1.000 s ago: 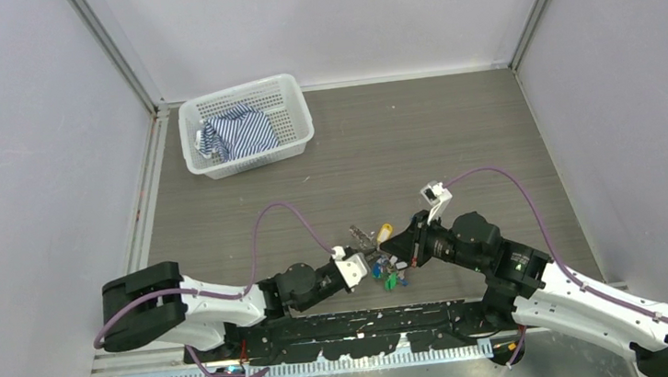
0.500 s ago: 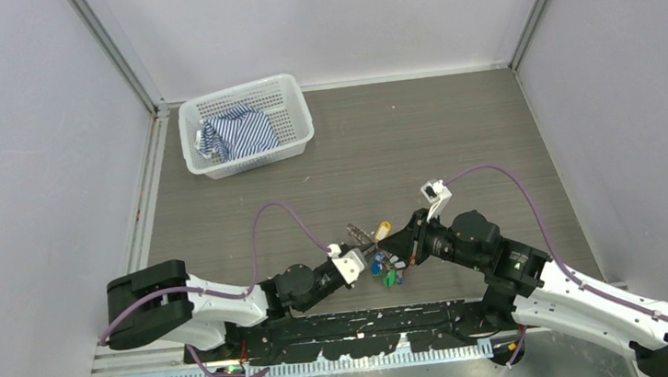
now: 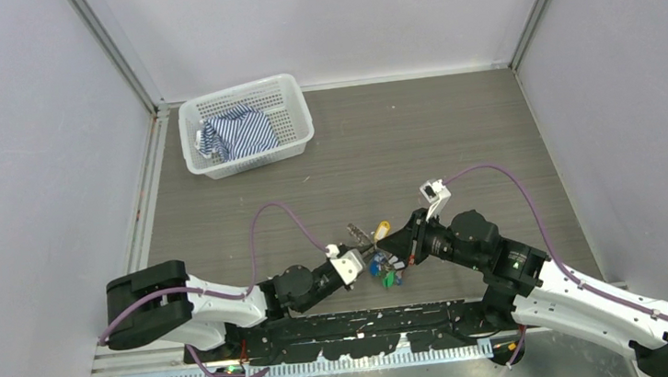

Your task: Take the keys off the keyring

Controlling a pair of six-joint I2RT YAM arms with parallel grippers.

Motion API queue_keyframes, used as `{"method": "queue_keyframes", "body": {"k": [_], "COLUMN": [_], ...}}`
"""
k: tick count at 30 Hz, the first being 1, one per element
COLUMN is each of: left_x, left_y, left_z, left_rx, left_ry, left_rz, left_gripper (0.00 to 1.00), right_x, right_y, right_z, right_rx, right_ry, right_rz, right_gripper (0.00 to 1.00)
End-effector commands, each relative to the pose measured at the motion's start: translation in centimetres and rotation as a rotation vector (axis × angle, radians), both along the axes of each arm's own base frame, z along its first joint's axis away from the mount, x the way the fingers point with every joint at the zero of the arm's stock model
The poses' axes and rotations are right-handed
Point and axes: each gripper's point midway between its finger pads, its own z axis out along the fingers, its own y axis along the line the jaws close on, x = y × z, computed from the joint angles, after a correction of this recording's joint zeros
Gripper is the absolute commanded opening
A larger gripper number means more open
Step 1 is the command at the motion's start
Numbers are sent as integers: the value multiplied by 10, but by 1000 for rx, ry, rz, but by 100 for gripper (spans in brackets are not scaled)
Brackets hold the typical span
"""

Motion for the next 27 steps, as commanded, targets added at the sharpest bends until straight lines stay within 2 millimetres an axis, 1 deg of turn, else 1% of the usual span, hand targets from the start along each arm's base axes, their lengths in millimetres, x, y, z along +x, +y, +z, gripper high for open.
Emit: {"method": "queue_keyframes", "body": {"k": [1,6,9,12,14,18,23,27], "left_x": [0,4,6,5,5,2,0,3], "left_y": [1,1,2,1,1,0,1,3], "left_z": [26,29,32,32,31,26,22,30], "left_rx": [-105,-126,-148,-149,-147,-127,-81,-44], "left_ry": [-11,-10,-9,-5,-4,-7,-10,-5], "left_rz": [14,39,53,49,47,34,24,45], "left_gripper": [19,20,20,19,15,1,1,1], "right_x": [6,6,6,6,6,7,11,10], "right_y": [6,6,8,9,9,7,-4,-2], "right_z": [47,45,40,39,40,39,41,32], "right_rx": [127,125,117,117,122,114,91,95], "right_ry": [-79,-71,-58,-54,-55,-61,-84,-62], "right_rz": [-13,-10,-6,-5,-5,-12,-61,-54], "right_gripper": [1,1,1,1,1,1,1,1]}}
